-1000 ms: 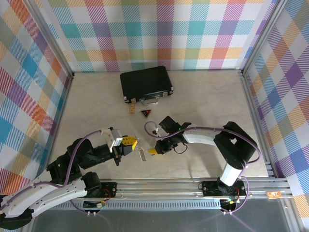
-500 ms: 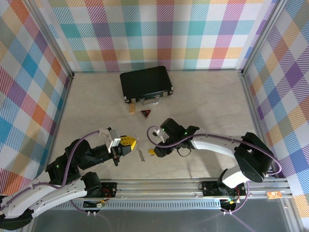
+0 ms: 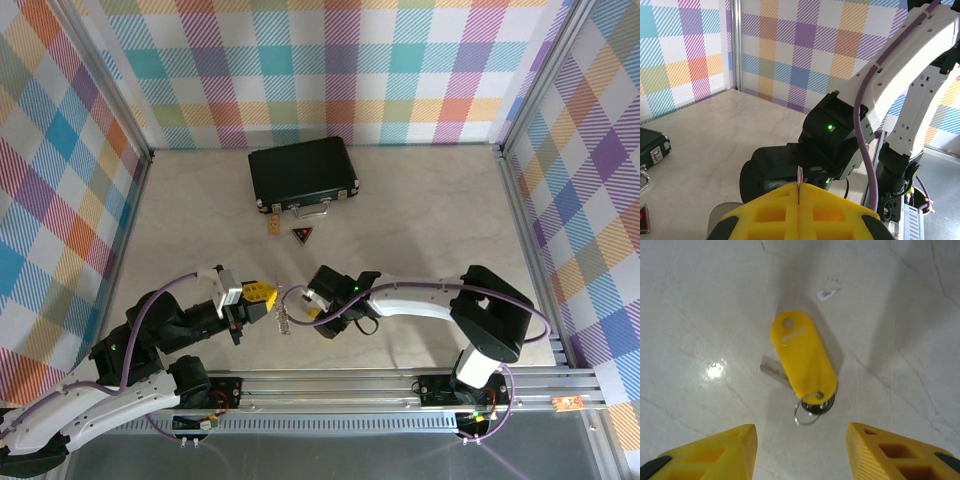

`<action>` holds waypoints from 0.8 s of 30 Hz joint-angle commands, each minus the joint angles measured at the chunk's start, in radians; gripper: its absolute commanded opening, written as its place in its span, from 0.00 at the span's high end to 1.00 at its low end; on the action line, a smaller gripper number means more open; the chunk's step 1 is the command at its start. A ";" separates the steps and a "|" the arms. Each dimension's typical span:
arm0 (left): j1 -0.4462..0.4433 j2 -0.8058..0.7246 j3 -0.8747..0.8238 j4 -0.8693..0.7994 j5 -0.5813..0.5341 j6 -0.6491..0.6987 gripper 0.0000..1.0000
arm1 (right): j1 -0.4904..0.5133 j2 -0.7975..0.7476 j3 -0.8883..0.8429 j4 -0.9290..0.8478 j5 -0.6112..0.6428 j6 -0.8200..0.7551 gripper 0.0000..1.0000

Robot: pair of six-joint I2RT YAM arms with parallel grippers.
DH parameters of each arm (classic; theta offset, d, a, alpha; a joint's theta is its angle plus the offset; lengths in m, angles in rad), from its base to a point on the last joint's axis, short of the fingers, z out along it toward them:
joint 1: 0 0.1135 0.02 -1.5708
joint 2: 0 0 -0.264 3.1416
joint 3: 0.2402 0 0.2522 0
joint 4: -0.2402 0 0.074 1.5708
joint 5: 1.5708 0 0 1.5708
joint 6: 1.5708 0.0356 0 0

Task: Put the keys on the keyring

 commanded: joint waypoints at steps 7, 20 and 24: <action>-0.008 -0.020 -0.004 0.034 -0.001 -0.015 1.00 | 0.016 0.060 0.056 -0.034 0.071 -0.010 0.52; -0.009 -0.014 -0.004 0.038 -0.002 -0.015 1.00 | 0.018 0.033 0.049 -0.043 0.063 -0.018 0.80; -0.008 -0.008 -0.001 0.041 -0.002 -0.014 1.00 | 0.018 0.024 0.041 -0.043 0.056 -0.023 0.89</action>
